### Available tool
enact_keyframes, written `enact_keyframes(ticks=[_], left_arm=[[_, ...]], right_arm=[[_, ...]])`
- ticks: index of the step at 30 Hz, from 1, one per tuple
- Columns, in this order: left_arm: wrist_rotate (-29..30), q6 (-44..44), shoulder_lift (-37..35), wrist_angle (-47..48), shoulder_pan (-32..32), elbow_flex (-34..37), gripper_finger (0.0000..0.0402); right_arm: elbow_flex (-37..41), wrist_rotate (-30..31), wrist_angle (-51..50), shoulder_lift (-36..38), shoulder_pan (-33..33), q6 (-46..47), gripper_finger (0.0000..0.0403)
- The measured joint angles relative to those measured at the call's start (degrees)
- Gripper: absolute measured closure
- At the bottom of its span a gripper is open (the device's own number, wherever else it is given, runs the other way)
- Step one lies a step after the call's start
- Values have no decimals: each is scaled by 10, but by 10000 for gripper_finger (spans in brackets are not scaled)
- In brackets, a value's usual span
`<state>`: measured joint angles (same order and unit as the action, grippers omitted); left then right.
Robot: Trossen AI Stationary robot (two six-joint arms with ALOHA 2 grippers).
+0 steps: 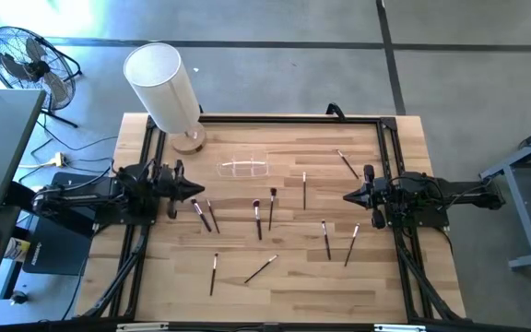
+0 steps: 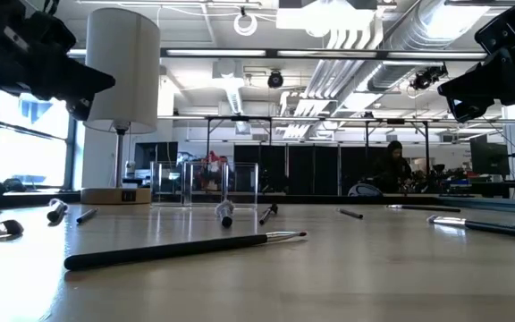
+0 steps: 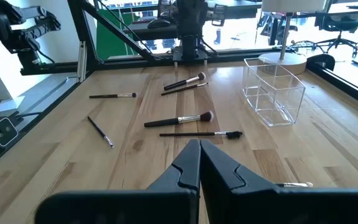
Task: Pick & Place Makeup Supplies
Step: Put the black makeup brush into the transparent organizer
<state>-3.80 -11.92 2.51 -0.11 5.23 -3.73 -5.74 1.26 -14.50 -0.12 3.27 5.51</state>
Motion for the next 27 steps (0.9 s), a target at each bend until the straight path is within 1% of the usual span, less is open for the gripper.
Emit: enact_keyframes(ticks=[2,3,4,6,10,11,13,15,17,20,23,25,27], left_arm=[[14,-3,30,-59,-6,-10,401],[25,-1,61,-86,-13,-22,401],[43,4,100,-102,-23,-36,401],[88,17,191,-99,-50,-75,401],[187,38,368,-94,-114,-192,401],[219,40,405,-81,-129,-224,401],[288,28,472,-25,-156,-286,401],[352,-21,534,15,-178,-353,401],[399,-87,589,65,-191,-412,401],[418,-170,655,141,-208,-483,402],[419,-243,718,161,-207,-544,401],[418,-274,753,179,-207,-574,401],[419,-306,790,172,-206,-612,401]], right_arm=[[0,0,0,0,0,0,402],[0,0,0,0,0,0,402],[0,0,0,0,0,0,402],[0,0,0,0,0,0,402],[0,0,1,0,0,0,402],[0,0,1,0,0,0,402],[0,0,2,-2,0,0,402],[0,0,1,-2,0,0,402],[0,0,1,-3,0,0,402],[0,0,1,-3,0,0,402],[0,0,1,-3,0,0,402],[0,0,1,-3,0,0,402],[0,0,1,-3,0,0,402]])
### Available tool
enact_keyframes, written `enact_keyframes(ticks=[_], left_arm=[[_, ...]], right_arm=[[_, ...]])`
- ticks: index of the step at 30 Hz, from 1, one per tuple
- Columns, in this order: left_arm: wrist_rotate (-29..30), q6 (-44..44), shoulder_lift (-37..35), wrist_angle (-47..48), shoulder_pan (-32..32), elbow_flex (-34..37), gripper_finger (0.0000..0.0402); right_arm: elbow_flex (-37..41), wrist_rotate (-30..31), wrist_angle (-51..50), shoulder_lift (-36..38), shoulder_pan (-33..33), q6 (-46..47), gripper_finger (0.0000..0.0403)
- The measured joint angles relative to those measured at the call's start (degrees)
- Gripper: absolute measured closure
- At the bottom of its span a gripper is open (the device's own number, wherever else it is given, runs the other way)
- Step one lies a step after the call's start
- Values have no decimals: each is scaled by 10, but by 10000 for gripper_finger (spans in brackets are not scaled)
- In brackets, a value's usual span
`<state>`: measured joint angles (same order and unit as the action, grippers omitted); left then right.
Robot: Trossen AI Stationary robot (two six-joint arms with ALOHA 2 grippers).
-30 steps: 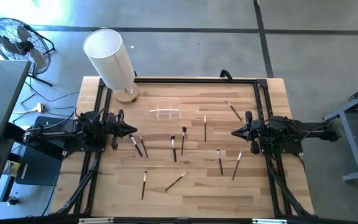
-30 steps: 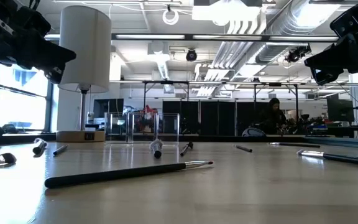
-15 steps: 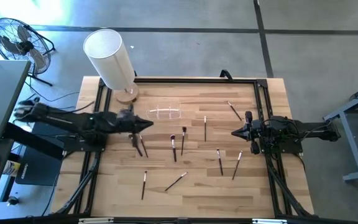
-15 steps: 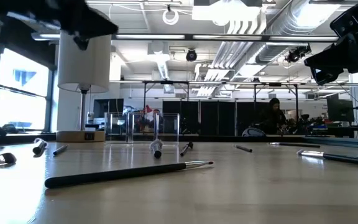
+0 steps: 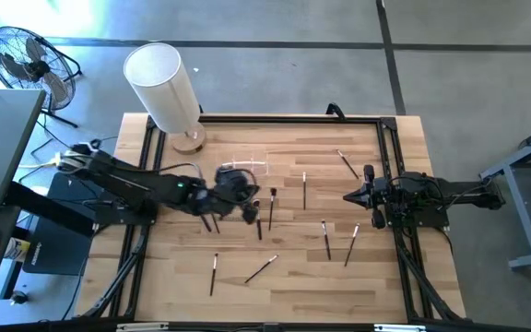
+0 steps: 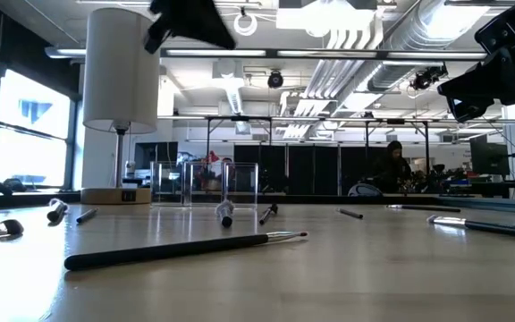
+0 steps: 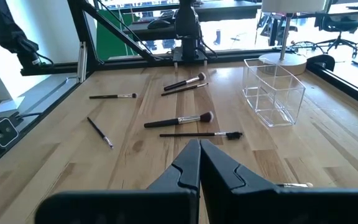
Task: Pick & Place Makeup Supplies
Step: Put the black makeup brush into the transparent organizer
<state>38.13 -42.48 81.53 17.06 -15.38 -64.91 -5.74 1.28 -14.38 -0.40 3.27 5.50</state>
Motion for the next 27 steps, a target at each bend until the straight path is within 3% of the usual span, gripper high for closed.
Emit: enact_keyframes(ticks=[5,9,12,18,23,27], left_arm=[[-12,-168,77,107,7,-100,401],[-64,-329,125,278,16,-177,401],[-120,-422,163,351,31,-208,401],[-215,-449,212,357,72,-212,401],[-261,-450,256,347,96,-211,399],[-287,-450,278,339,112,-210,376]], right_arm=[[0,0,0,0,0,0,402],[0,0,0,0,0,0,402],[0,0,0,0,0,0,402],[0,0,-1,0,0,0,402],[0,0,-1,0,0,0,402],[0,0,0,0,0,0,402]])
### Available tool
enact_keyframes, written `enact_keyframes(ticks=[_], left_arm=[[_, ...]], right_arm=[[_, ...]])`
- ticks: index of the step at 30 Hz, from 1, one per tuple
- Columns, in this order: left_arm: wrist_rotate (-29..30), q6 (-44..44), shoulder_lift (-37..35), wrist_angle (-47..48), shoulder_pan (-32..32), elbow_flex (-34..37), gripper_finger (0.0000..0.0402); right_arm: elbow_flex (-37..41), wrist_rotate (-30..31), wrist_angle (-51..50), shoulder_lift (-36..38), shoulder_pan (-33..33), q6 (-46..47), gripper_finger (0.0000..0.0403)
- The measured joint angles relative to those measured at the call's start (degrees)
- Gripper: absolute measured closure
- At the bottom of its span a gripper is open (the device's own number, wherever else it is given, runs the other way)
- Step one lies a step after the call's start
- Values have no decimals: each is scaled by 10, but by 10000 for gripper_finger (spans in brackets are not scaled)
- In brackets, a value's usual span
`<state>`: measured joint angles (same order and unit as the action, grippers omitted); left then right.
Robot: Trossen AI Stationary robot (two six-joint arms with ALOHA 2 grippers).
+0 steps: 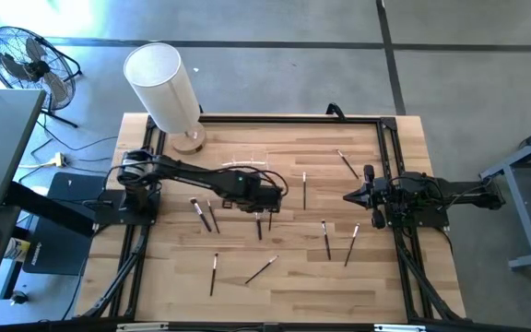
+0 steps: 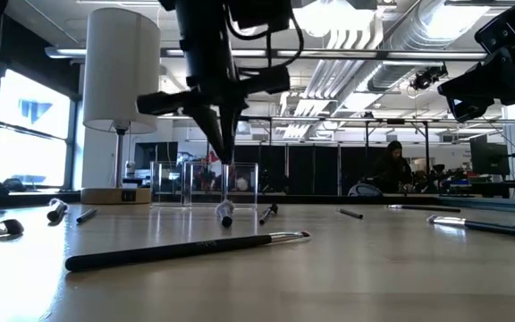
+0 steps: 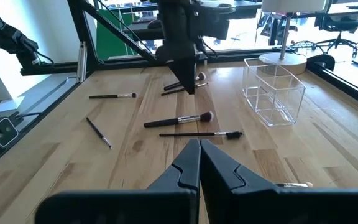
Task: Pick & Place Makeup Supplies
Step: Put the black makeup brush into the transparent organizer
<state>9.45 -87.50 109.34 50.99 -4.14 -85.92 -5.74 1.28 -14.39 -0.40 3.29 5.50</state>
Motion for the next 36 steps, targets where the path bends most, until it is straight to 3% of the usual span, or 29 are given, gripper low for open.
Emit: enact_keyframes(ticks=[11,17,29,36], left_arm=[[-10,0,35,-19,36,-1,296],[-18,-28,56,6,50,1,294],[-38,-30,94,-38,49,-2,294],[-12,-31,96,-37,49,-1,299]], right_arm=[[0,0,0,0,0,0,402],[0,0,0,0,0,0,402],[0,0,0,-3,0,0,402],[0,-1,-1,-4,0,0,402]])
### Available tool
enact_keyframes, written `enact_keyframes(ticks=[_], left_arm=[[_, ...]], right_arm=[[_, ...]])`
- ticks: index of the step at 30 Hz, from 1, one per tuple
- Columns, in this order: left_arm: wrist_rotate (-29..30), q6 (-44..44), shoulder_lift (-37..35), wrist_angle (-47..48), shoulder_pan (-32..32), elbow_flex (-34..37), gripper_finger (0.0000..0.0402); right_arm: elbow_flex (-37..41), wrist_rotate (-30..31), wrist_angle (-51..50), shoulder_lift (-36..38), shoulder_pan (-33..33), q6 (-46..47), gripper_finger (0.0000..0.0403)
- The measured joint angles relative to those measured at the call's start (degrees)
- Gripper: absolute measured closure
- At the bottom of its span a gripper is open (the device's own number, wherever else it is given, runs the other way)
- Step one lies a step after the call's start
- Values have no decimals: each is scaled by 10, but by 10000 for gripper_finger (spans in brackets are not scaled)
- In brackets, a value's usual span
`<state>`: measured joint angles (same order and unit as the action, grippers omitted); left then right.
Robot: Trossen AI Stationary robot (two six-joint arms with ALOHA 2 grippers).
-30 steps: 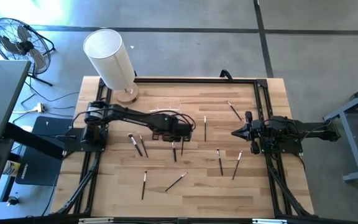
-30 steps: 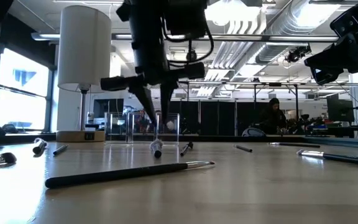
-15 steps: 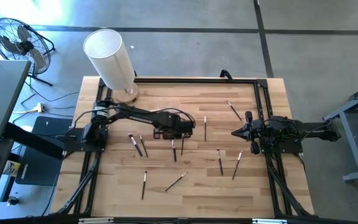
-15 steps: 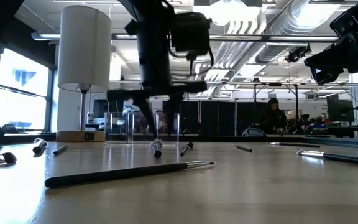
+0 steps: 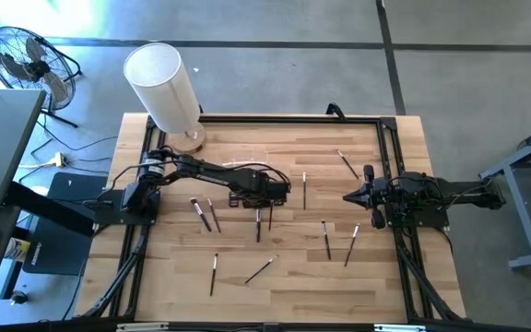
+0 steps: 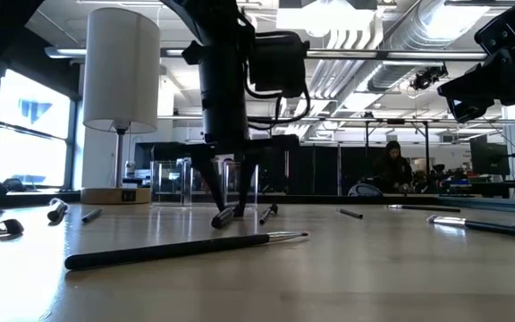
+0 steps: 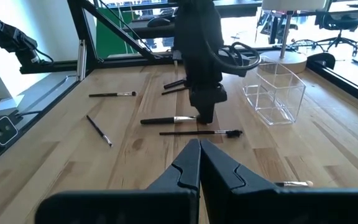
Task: Pick & Place Makeup Supplies
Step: Put the black makeup brush into the transparent organizer
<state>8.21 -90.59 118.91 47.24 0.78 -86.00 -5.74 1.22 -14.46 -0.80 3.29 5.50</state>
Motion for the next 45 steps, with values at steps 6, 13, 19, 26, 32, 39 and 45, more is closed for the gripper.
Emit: enact_keyframes(ticks=[6,13,19,26,32,39,45], left_arm=[[2,-23,0,9,-9,0,382],[34,-28,-24,-1,-42,-8,397],[181,17,-81,41,-60,-75,399],[241,323,-100,157,-26,-222,400],[303,476,-103,112,16,-287,401],[291,546,-124,32,42,-191,401],[243,565,-215,-136,74,9,401]], right_arm=[[0,0,1,0,0,0,402],[0,0,1,0,0,0,402],[0,0,1,0,0,0,402],[0,0,1,0,0,0,402],[0,0,1,0,0,0,402],[0,0,1,0,0,0,402],[0,-1,0,0,0,0,402]])
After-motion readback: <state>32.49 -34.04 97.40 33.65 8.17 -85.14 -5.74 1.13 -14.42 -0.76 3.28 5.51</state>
